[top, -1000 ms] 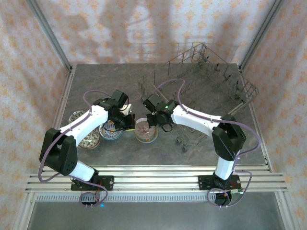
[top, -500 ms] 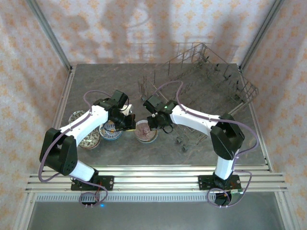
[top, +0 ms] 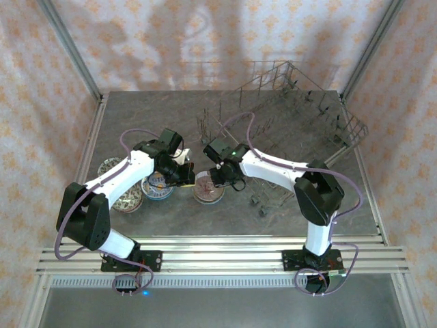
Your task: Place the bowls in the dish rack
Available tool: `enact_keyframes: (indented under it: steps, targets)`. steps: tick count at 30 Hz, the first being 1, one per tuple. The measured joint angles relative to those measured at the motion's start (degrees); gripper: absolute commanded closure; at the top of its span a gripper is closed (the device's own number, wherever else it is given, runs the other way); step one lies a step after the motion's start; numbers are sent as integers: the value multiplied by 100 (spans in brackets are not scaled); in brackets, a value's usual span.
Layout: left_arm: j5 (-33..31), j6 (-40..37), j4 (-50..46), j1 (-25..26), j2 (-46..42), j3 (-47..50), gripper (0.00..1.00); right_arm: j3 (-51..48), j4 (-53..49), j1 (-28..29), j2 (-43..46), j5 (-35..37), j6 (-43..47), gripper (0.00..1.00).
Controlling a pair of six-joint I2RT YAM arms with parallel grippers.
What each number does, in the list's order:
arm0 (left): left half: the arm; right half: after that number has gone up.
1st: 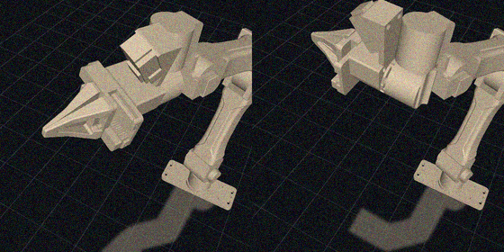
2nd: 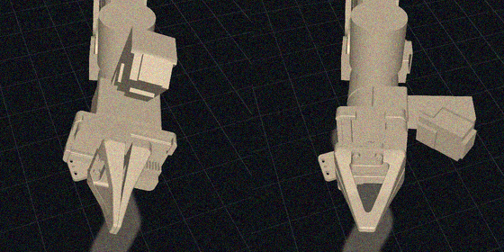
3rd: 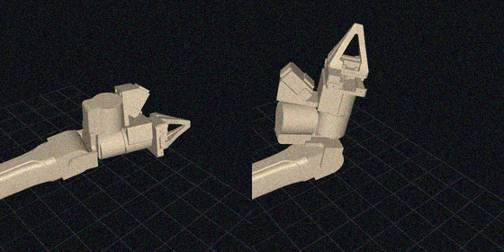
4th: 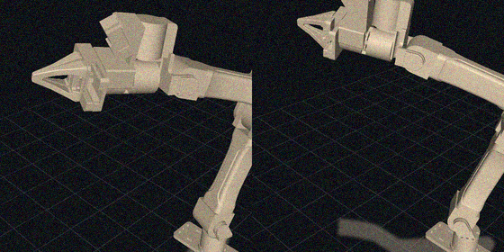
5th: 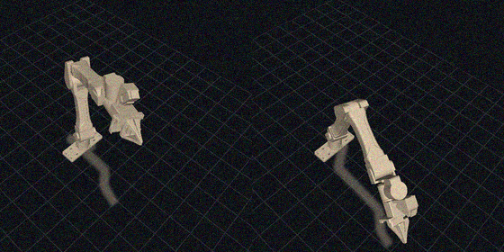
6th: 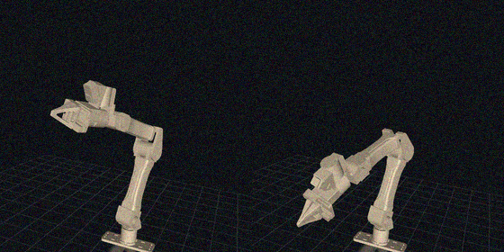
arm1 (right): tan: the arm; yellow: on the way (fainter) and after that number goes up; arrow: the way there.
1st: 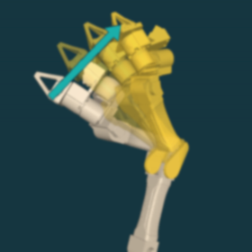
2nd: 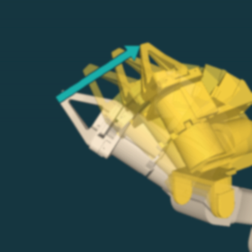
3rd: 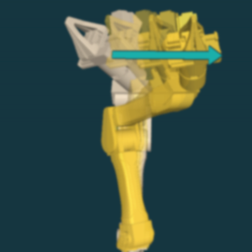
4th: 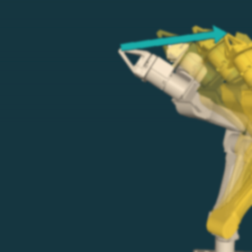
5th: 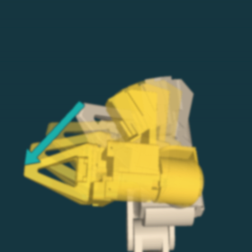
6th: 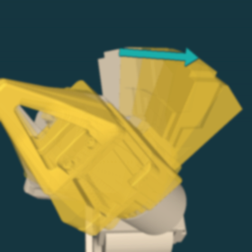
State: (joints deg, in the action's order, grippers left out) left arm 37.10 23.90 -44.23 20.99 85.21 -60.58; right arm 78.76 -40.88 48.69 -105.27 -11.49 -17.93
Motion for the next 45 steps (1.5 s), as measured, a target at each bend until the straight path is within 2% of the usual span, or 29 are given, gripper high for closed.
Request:
enact_keyframes:
  steps: [13,21,32,45]
  targets:
    - [-157,0,15,-4,4,7,100,0,-20,0,138,-11,28,95]
    - [-179,2,17,-4,4,4,95,87,-201,2,284,55,42,98]
    - [-199,79,63,-4,-120,-2,74,173,-249,0,442,118,-24,100]
    - [-437,505,260,-68,-1060,-11,41,518,-308,39,756,385,-181,100]
